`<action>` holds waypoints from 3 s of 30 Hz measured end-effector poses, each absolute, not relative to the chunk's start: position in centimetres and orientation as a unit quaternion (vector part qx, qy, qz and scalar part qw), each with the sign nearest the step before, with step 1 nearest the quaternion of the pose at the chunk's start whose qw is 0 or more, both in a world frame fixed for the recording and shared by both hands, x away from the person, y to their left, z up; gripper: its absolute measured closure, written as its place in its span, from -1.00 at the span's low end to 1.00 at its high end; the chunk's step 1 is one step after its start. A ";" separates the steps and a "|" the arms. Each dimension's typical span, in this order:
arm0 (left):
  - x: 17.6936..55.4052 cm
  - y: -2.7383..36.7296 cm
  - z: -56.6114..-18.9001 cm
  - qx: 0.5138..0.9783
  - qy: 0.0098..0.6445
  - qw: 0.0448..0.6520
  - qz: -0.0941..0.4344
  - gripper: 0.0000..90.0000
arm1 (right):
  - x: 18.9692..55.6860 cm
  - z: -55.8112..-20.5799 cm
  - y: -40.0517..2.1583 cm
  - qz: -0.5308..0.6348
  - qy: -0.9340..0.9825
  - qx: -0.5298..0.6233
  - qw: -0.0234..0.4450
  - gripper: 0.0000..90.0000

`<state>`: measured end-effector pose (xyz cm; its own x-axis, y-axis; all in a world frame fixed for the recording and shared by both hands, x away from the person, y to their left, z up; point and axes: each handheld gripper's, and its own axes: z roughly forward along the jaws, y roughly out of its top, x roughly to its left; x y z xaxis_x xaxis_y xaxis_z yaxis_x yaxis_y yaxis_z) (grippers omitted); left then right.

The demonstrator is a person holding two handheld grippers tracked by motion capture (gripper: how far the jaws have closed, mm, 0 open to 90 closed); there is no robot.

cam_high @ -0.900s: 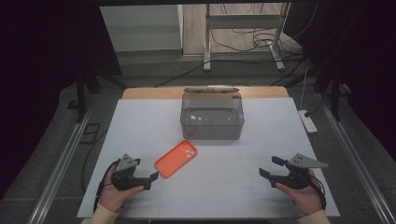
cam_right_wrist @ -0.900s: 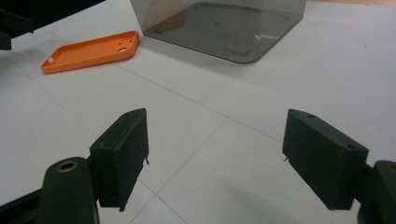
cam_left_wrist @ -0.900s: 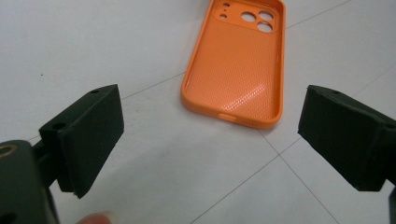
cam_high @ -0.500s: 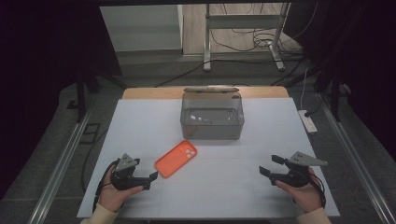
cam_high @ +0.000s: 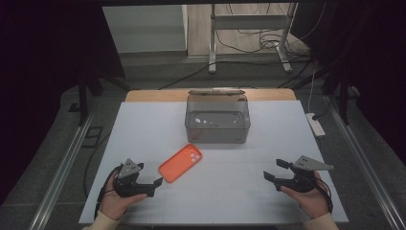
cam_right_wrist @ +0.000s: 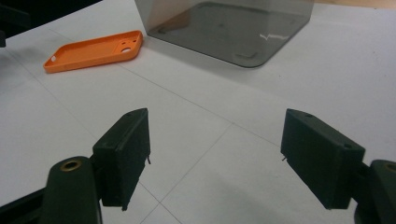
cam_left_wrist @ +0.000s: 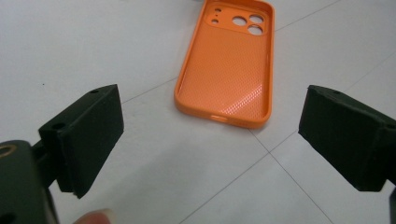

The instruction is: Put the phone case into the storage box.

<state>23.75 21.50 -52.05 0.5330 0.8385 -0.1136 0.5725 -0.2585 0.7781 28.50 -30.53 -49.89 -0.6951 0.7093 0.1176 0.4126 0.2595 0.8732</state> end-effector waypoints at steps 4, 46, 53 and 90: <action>24.0 21.3 -51.8 0.778 0.455 0.402 0.164 -0.84 | 28.6 -50.0 -30.6 0.495 0.776 0.366 0.141 -0.46; 30.9 17.4 -48.4 0.854 0.388 0.317 0.137 -0.58 | 28.3 -50.0 -30.5 0.493 0.777 0.368 0.132 -0.42; 32.0 17.1 -48.4 0.866 0.388 0.286 0.134 -0.52 | 28.3 -50.1 -30.5 0.489 0.779 0.371 0.129 -0.41; 35.6 16.0 -50.0 0.894 0.374 0.225 0.096 -0.07 | 28.4 -50.4 -30.6 0.478 0.784 0.376 0.125 -0.40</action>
<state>35.64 16.05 -49.97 0.7013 0.7129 0.0021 0.6268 -0.6180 0.4745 28.44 -30.57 -50.38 -0.6854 0.7094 0.1639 0.4702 0.2593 0.8436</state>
